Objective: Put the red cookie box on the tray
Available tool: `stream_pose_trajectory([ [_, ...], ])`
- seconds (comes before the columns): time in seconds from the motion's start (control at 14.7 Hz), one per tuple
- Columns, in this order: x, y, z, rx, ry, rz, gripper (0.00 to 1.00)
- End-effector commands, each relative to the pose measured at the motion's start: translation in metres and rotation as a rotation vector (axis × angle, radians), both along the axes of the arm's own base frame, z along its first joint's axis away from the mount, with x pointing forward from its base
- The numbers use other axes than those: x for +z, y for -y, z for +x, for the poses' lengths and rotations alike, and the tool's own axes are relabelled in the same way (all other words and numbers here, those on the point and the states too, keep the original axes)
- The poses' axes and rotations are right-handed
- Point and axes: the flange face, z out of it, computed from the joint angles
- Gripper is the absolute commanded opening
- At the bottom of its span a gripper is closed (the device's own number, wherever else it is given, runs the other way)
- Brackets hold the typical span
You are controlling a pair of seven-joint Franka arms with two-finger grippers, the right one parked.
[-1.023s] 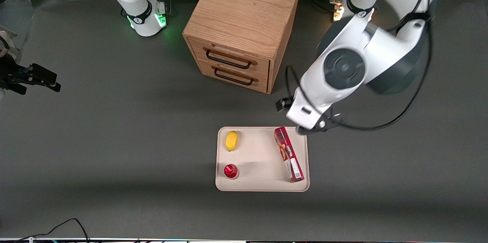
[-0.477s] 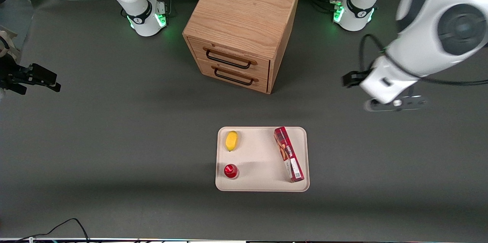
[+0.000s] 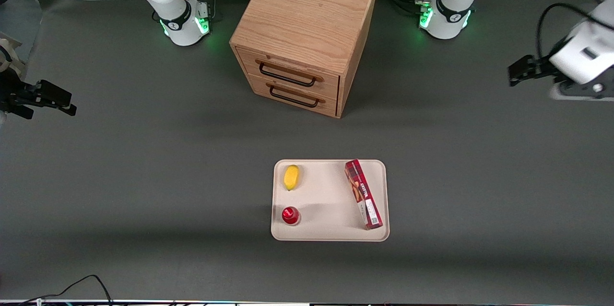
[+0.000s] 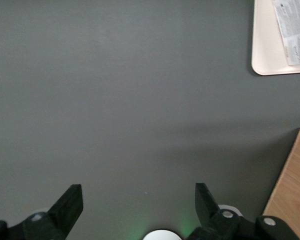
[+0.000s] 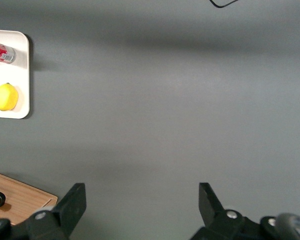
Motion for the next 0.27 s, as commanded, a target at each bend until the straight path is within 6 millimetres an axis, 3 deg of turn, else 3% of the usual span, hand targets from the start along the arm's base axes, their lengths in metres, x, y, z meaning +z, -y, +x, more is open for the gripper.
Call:
stream_pose_trajectory([
  [0.0, 0.0069, -0.0155, -0.0044, -0.006, 0.032, 0.008, 1.0],
  [0.2, 0.0094, -0.0149, -0.0055, -0.005, 0.026, 0.008, 1.0],
])
